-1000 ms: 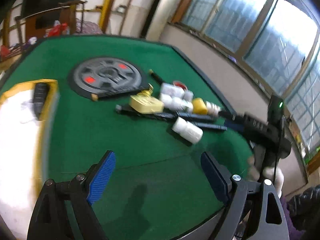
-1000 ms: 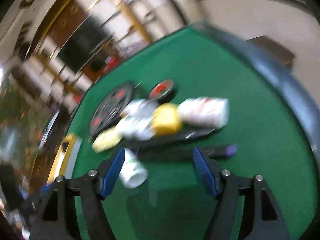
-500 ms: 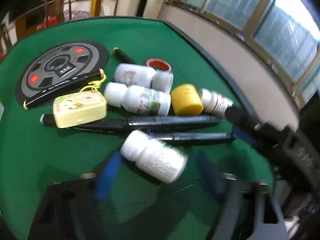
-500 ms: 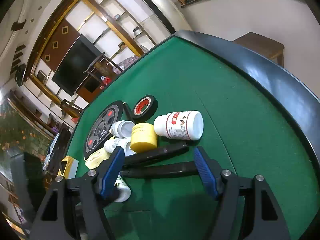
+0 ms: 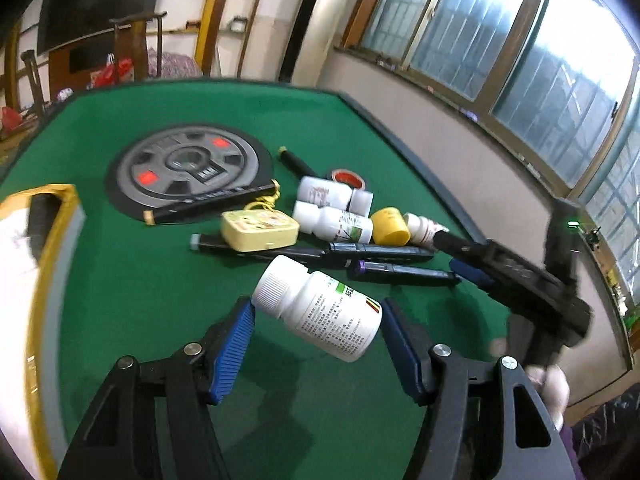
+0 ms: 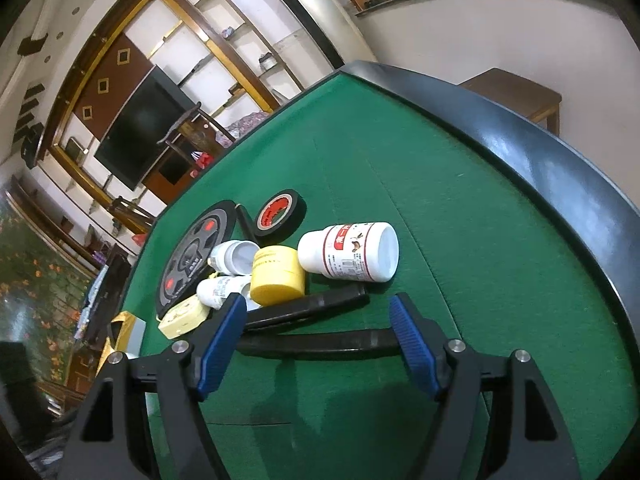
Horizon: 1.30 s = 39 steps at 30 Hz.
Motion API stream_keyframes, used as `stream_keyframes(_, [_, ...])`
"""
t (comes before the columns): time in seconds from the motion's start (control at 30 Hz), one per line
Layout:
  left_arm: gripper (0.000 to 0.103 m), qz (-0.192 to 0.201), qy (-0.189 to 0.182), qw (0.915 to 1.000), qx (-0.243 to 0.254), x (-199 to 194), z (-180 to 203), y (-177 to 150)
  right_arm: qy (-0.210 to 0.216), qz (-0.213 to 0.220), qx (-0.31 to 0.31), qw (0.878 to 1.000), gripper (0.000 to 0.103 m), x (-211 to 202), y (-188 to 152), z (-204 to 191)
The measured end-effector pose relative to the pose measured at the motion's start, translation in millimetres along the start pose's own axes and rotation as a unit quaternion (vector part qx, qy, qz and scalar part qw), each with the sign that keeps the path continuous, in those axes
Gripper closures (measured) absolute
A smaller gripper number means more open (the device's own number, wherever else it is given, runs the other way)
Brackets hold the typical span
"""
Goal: Organize rigid objects
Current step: 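Grasp the white pill bottle with the left tool and lift it, then grasp the black marker with purple cap with the right tool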
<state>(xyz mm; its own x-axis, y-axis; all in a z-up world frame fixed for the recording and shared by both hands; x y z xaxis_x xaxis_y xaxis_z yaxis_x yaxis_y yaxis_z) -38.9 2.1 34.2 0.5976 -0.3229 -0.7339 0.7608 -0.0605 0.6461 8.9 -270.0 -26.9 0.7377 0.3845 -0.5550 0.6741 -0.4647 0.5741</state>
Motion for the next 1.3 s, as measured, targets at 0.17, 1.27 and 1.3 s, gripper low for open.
stream_keyframes(0.17, [0.035, 0.015, -0.013, 0.9998, -0.009, -28, -19, -13, -0.012, -0.007, -0.021, 1.0, 0.023, 6, -1, -6])
stream_keyframes(1.27, [0.035, 0.077, -0.027, 0.9959, -0.039, -87, -80, -35, -0.06, -0.147, -0.201, 0.967, 0.089, 35, -102, -113])
stream_keyframes(1.3, [0.035, 0.076, -0.026, 0.9959, -0.04, -87, -80, -35, -0.054, -0.146, -0.196, 0.968, 0.088, 33, -102, -113])
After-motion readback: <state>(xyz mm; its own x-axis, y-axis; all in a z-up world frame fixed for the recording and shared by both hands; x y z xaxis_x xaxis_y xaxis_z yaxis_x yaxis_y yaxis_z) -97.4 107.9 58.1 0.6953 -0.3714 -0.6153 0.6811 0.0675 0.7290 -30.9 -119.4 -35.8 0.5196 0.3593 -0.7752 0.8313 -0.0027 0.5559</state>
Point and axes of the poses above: each gripper's, at about its wrist camera, not at the fingertips, and x roughly the way its jaws point, z to its right, y to its top, the point moved 4 cm from there along x, roughly the way its jaws point, and after that the axes turned 7 degrees about y, right-handed, at the moved point
